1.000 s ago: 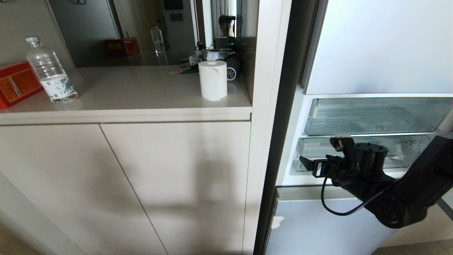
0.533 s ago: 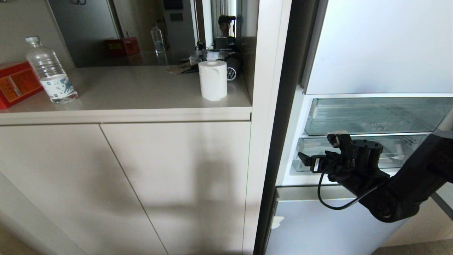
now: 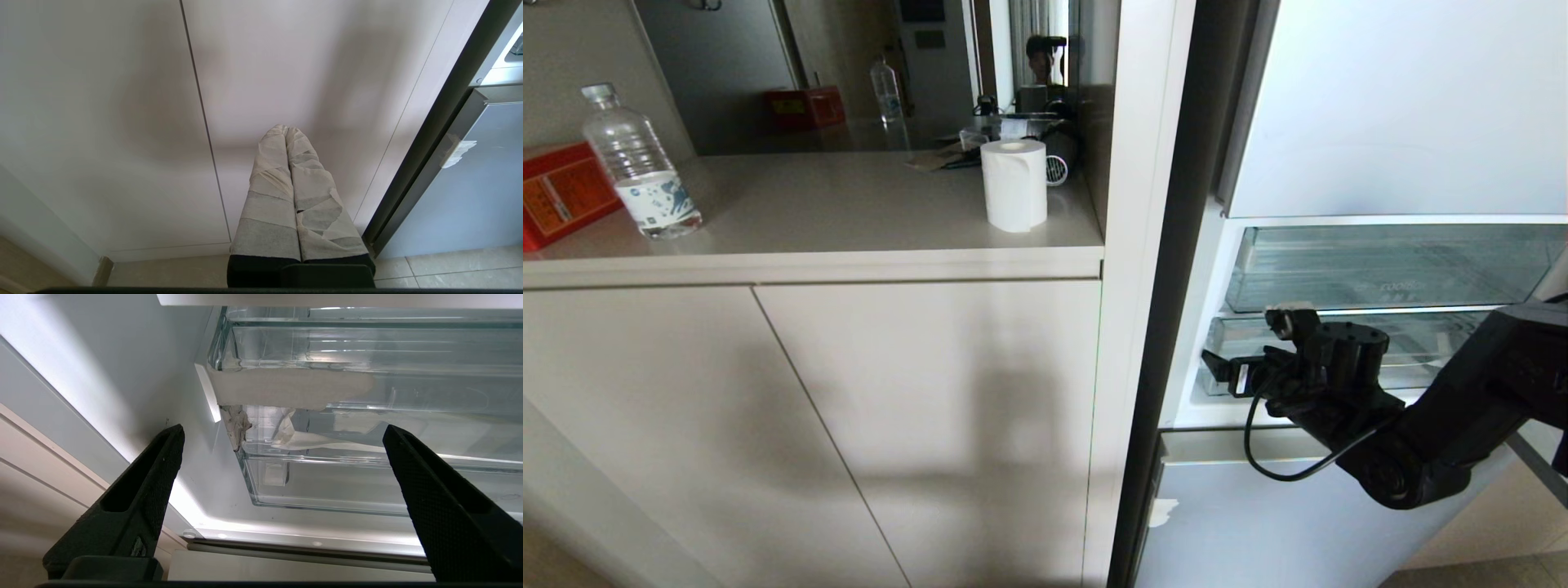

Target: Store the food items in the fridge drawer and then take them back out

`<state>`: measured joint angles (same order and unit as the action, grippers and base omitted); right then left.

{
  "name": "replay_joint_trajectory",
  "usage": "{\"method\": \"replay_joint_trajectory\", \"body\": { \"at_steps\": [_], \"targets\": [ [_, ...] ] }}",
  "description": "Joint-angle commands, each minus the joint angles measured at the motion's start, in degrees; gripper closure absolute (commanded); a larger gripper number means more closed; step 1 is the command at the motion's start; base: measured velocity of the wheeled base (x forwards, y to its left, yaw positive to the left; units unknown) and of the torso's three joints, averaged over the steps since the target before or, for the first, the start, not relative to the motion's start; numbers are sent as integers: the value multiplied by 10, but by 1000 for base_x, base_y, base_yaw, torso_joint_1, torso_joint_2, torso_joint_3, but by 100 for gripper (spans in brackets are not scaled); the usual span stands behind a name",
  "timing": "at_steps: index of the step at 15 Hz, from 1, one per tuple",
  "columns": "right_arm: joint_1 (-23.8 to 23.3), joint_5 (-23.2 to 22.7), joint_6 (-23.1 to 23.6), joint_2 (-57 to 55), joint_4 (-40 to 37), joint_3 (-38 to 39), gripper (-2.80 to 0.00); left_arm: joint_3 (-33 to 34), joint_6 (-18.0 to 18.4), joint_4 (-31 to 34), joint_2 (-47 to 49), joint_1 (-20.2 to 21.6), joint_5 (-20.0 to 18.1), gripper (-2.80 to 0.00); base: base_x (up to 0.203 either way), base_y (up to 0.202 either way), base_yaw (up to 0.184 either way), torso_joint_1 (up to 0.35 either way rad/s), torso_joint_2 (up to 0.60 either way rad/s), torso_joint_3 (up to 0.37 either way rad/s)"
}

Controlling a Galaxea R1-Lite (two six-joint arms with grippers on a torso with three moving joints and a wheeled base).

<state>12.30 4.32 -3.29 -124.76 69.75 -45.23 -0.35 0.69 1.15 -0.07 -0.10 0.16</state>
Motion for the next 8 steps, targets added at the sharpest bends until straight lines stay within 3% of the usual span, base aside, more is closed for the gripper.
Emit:
{"method": "replay_joint_trajectory", "body": {
  "at_steps": [1, 6, 7, 8],
  "targets": [
    [8, 0, -1, 1, 4, -1, -280, 0, 0, 0, 1, 0, 0, 0, 0, 0, 0, 0, 0, 0],
    [13, 5, -1, -4, 3, -14, -280, 0, 0, 0, 1, 0, 0, 0, 0, 0, 0, 0, 0, 0],
    [13, 6, -1, -7, 3, -16, -117, 0, 0, 0, 1, 0, 0, 0, 0, 0, 0, 0, 0, 0],
    [15, 9, -1, -8, 3, -17, 0, 0, 0, 0, 1, 0, 0, 0, 0, 0, 0, 0, 0, 0]
  ]
}}
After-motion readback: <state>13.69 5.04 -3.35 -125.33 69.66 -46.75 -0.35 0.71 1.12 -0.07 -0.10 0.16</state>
